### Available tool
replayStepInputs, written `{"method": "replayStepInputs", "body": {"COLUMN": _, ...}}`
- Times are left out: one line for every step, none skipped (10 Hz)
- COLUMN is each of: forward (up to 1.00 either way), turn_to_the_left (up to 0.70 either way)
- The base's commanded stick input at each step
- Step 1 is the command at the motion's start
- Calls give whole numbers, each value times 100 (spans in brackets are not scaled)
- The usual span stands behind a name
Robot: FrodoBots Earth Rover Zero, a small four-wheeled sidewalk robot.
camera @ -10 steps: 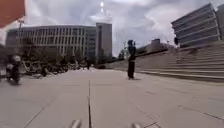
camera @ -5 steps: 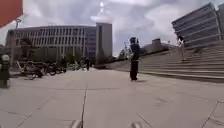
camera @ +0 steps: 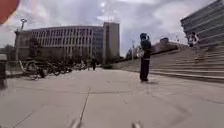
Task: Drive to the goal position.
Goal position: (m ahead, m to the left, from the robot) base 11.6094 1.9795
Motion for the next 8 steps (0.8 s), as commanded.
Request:
{"method": "replayStepInputs", "body": {"forward": 85, "turn_to_the_left": 0}}
{"method": "replayStepInputs", "body": {"forward": 85, "turn_to_the_left": -1}}
{"method": "replayStepInputs", "body": {"forward": 85, "turn_to_the_left": -2}}
{"method": "replayStepInputs", "body": {"forward": 85, "turn_to_the_left": -2}}
{"method": "replayStepInputs", "body": {"forward": 85, "turn_to_the_left": 1}}
{"method": "replayStepInputs", "body": {"forward": 85, "turn_to_the_left": 1}}
{"method": "replayStepInputs", "body": {"forward": 85, "turn_to_the_left": 0}}
{"method": "replayStepInputs", "body": {"forward": 85, "turn_to_the_left": 1}}
